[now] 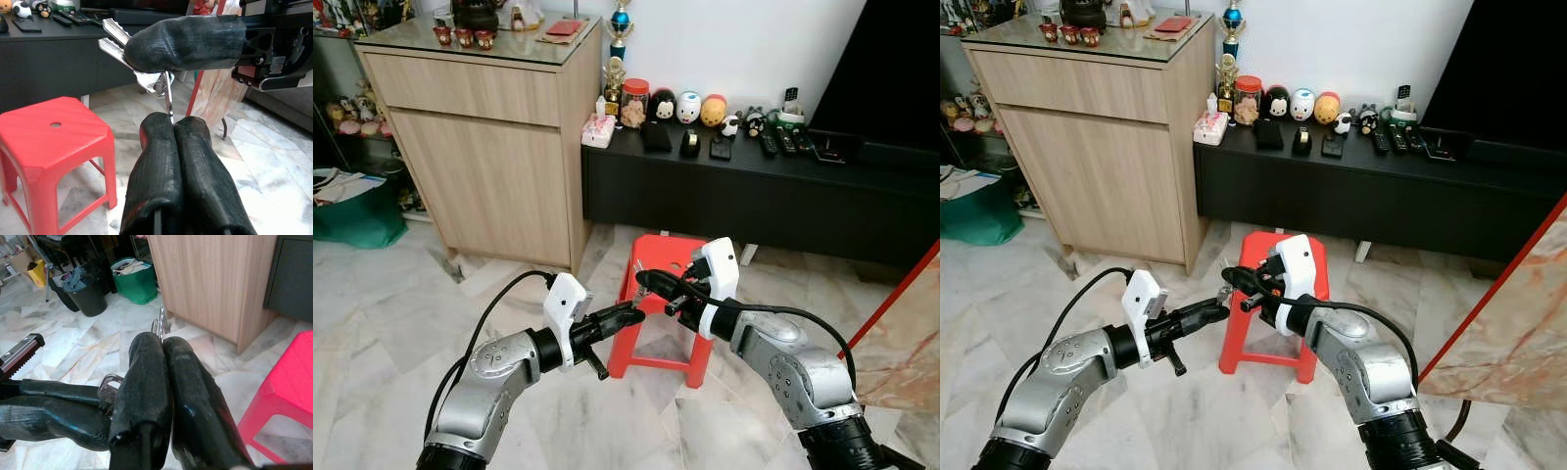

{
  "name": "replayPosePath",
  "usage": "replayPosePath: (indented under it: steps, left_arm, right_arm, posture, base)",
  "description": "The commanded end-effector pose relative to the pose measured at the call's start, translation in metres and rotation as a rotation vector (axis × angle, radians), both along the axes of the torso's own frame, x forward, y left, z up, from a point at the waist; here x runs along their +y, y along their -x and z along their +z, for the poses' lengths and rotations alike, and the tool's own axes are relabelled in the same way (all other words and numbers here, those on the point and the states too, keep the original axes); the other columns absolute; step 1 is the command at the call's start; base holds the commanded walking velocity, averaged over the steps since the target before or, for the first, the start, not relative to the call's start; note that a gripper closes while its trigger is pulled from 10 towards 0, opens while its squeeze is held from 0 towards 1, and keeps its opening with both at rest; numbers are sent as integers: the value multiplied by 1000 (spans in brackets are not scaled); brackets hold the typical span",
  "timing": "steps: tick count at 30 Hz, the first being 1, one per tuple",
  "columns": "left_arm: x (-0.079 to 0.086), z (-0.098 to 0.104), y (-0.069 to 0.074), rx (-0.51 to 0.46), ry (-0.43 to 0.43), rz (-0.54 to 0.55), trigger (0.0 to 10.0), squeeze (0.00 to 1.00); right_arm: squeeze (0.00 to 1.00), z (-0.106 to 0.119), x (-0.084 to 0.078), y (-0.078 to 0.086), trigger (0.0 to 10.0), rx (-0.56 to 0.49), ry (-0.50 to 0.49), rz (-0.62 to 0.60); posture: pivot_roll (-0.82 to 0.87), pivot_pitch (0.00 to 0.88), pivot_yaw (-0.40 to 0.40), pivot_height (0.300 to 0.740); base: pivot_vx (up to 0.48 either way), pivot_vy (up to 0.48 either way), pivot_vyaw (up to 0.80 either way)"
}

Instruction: Hang keys on a hook

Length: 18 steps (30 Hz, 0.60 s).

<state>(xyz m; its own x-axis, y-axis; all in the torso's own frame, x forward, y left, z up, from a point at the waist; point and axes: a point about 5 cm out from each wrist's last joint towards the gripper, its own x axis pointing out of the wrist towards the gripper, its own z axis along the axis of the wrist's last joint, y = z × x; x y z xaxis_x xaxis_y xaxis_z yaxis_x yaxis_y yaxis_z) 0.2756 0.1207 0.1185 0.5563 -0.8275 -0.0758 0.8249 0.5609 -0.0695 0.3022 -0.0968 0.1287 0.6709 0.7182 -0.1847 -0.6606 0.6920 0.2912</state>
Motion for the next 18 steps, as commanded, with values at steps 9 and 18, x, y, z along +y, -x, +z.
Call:
replayPosePath:
  steps: [9, 18]
  left_arm:
    - [-5, 2, 3, -10, -9, -42, 0, 0]
    - [-5, 1, 4, -7, -12, -46, 0, 0]
  right_arm:
    - [1000, 5, -15, -10, 10000, -22, 10, -113]
    - [0, 17, -15, -15, 10000, -76, -31, -130]
  posture:
    - [-6, 0, -100, 740]
    - [-6, 0, -100, 740]
  base:
    - [0, 0, 0]
    - [0, 0, 0]
